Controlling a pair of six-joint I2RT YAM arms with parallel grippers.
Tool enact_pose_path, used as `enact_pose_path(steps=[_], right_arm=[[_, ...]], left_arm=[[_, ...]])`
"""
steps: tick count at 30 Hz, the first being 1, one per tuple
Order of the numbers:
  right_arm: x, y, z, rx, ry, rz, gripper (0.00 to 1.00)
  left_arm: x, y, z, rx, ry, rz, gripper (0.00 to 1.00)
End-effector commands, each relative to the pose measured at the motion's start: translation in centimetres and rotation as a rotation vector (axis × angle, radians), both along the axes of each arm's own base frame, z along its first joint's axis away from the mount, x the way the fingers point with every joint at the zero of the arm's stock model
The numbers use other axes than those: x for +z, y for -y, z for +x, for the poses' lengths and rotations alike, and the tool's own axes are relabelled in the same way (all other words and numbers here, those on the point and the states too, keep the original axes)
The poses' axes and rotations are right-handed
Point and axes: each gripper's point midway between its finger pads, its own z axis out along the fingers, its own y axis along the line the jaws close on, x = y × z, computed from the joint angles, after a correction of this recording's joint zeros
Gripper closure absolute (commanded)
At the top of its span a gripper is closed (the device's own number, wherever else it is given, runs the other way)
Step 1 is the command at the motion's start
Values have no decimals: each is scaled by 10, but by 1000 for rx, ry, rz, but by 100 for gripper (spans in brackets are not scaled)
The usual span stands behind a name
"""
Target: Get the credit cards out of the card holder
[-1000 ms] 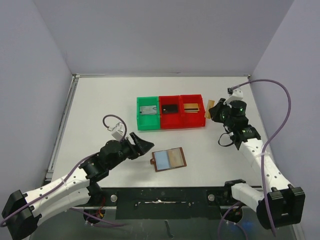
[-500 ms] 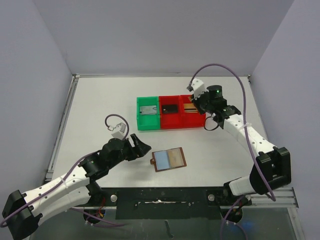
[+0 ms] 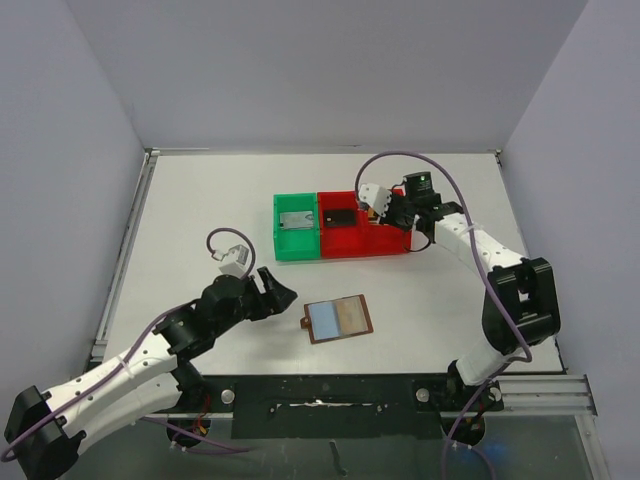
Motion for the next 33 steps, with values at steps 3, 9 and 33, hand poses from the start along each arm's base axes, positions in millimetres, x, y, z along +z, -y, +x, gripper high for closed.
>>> enact_pose_path(steps=[3,9,33], right_arm=[[17,-11,27,165,101,-63,100],[6,-10,41,205,107,-98,100],[-37,-9,100,234,108,-190,96]], left_arm=[[31,-1,10,12,79,-29,29],[32,-3,12,14,91,-15,29],[31,-4,18,6,103,13,29]])
